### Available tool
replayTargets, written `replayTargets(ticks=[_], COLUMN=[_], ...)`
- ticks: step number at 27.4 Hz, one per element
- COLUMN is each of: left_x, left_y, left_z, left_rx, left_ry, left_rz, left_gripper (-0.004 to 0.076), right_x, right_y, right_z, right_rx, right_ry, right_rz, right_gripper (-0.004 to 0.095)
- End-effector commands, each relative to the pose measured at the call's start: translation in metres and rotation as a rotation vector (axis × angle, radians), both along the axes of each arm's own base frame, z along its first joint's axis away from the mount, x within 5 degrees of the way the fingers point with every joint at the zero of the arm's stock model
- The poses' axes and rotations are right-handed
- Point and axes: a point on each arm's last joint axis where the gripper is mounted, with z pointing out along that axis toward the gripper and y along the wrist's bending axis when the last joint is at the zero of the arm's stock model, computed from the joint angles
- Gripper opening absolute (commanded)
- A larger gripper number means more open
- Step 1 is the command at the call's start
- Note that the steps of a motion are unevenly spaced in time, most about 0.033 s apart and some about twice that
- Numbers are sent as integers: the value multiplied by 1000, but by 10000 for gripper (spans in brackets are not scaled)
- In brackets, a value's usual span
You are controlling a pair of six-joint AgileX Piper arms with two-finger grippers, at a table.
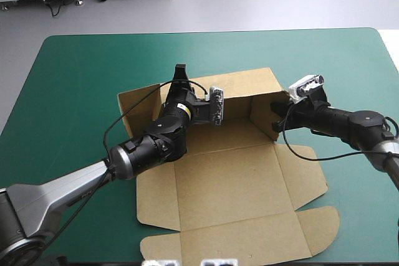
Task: Fold the box
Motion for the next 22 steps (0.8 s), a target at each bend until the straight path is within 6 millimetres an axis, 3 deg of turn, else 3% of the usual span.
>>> replayTargets(ticks=[1,2,4,8,13,22], left_x=[-1,1,2,2,-9,-78], left_y=[1,0,-2,-5,-15,-43], left_z=[6,4,3,3,7,43], left_rx=[12,33,42,26,-63,-164], left_ry=[-32,-44,-54,-57,-52,-111], left_rz=[17,11,-4,-26,-50,-228], left_gripper=[149,242,353,496,499,491], right_x=[2,2,2,2,2,3], right_y=[-1,-1,-1,-1,-1,-3], right_z=[13,13,13,13,13,13], right_rx=[37,44,44,45,49,66], right_ry=[-34,-28,-27,-24,-19,-2], right_rz=[-31,-36,-36,-36,-43,-82], right_gripper=[3,3,4,4,4,4])
